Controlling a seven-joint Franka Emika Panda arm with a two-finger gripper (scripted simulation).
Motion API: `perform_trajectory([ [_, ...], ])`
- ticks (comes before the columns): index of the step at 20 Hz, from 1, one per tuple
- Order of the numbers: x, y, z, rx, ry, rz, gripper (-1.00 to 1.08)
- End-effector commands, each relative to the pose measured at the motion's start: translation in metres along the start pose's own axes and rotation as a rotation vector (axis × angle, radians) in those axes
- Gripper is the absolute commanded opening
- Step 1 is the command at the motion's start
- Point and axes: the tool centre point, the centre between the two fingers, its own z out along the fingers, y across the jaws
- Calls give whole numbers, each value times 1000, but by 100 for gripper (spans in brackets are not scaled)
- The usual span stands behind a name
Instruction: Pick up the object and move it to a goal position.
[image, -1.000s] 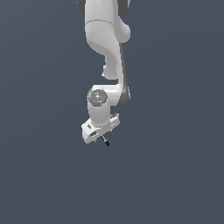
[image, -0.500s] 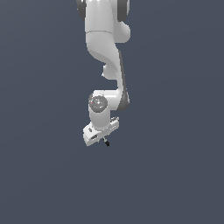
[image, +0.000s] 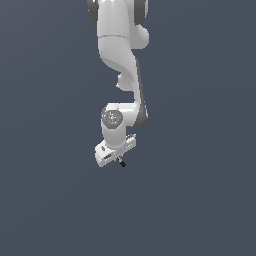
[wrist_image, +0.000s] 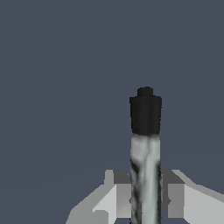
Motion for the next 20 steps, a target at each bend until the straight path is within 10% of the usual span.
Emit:
perform_trajectory([
  [1, 0, 0, 0, 0, 0, 0, -100],
  [20, 35, -68, -108, -1, -1, -1, -100],
])
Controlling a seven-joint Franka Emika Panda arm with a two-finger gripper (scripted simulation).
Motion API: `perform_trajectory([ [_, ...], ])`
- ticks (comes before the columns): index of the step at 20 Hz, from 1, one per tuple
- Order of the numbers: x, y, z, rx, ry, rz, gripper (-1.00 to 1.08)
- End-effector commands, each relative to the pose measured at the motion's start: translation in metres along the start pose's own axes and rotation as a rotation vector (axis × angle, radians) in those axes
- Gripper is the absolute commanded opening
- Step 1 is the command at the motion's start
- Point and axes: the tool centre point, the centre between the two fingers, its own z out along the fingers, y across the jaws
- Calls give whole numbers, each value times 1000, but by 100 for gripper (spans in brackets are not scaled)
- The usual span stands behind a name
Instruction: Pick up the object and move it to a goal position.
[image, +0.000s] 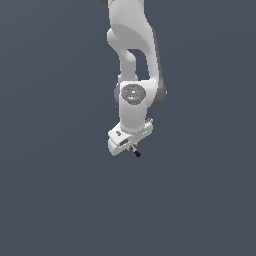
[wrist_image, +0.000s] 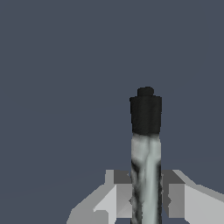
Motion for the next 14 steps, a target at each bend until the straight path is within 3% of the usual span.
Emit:
perform_trajectory([
  [1, 9, -17, -26, -1, 0, -1, -100],
  [14, 54, -100, -164, -1, 0, -1, -100],
])
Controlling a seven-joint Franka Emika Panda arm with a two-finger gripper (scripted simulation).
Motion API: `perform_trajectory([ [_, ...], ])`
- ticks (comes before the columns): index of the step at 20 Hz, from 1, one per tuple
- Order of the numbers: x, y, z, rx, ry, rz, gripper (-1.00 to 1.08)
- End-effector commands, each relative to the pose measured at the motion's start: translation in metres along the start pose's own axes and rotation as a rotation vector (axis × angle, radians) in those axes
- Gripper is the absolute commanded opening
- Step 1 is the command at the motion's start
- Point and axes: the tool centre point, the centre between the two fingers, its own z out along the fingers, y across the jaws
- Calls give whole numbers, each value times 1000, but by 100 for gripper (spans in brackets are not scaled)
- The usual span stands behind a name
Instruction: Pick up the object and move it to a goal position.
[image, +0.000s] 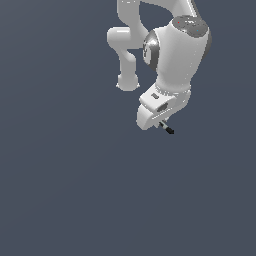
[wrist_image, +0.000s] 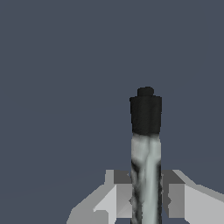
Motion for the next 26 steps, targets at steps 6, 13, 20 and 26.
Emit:
perform_trajectory([
  [6, 27, -46, -77, 1, 0, 0, -100],
  [13, 49, -80, -135, 1, 0, 1, -100],
  [20, 63, -98, -167, 2, 1, 2, -100],
  [26, 68, -104, -179, 2, 1, 2, -100],
])
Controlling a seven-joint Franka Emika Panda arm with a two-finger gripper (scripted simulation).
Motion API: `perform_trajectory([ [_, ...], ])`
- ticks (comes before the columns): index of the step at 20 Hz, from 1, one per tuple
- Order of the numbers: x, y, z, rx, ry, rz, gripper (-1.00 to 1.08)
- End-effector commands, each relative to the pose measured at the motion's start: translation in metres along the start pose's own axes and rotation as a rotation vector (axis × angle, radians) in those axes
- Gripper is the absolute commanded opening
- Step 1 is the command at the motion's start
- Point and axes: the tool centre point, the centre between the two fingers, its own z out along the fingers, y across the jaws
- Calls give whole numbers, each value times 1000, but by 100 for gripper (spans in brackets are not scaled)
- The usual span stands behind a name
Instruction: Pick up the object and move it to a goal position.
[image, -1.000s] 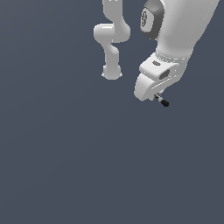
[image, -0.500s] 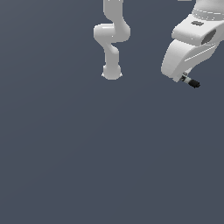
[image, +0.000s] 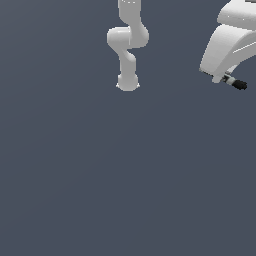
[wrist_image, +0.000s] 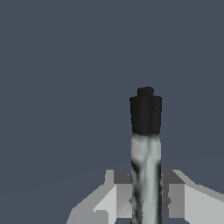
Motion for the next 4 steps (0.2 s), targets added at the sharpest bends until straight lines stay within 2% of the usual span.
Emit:
perform_trajectory([
  [1, 2, -2, -3, 0, 0, 1, -100],
  [4, 2, -2, -4, 0, 0, 1, -100],
])
